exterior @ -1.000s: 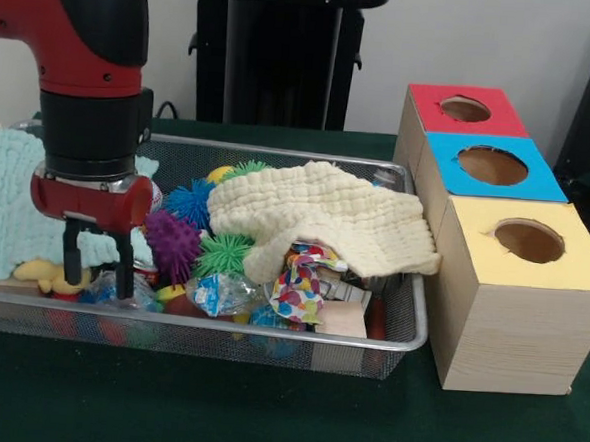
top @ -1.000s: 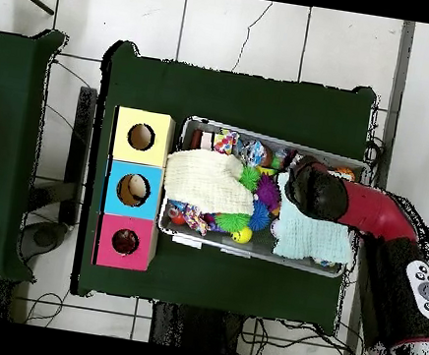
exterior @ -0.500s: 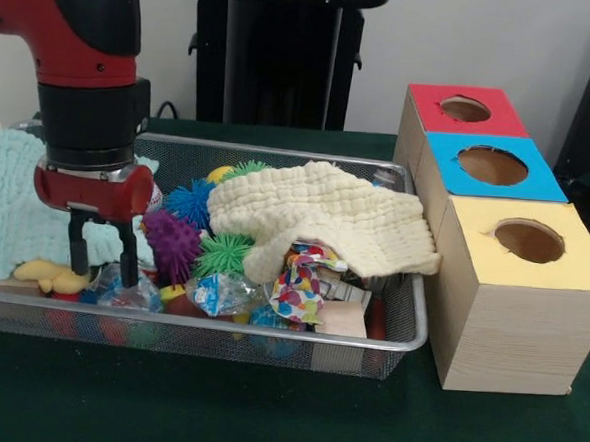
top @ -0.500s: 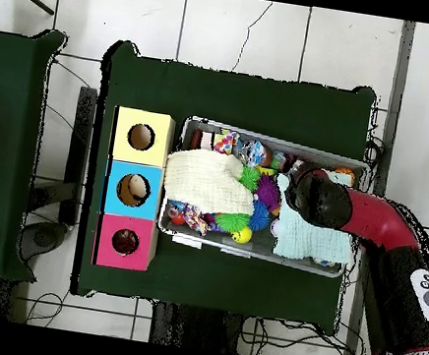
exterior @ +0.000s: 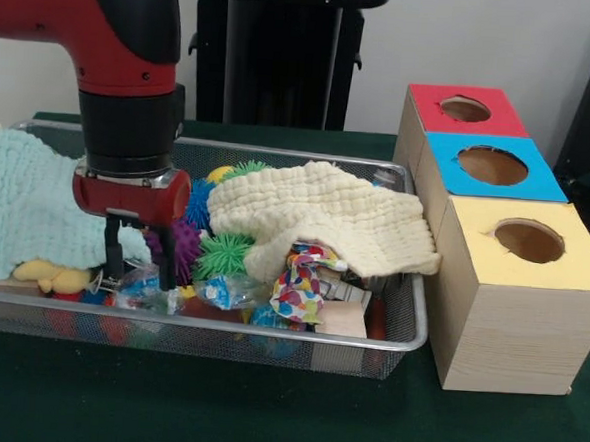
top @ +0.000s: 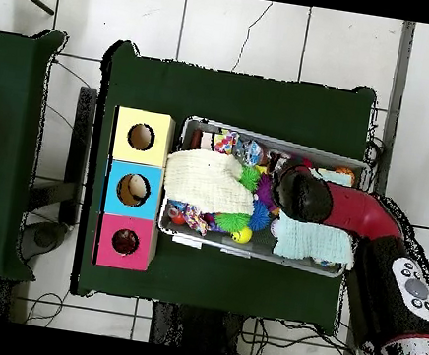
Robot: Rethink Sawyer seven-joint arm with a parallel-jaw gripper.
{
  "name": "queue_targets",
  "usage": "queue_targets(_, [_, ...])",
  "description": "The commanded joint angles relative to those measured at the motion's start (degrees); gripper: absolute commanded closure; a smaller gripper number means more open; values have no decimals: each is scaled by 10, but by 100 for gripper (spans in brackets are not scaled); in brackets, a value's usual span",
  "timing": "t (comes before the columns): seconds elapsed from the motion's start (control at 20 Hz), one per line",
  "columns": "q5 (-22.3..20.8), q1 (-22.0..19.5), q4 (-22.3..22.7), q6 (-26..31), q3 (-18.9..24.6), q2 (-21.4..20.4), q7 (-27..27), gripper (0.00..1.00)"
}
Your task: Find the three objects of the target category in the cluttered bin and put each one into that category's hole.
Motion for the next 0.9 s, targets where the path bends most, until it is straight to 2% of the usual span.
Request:
queue_targets(0.05, [-39, -17, 30, 32, 0, 24, -58, 0])
queue_targets(0.45, [-31, -66, 56, 18, 74, 22, -98, 0])
queue_targets(0.7, [-26, -74, 65, 41, 97, 5, -100, 0])
queue_targets(0.9, [-20, -83, 72, 38, 126, 17, -96, 0])
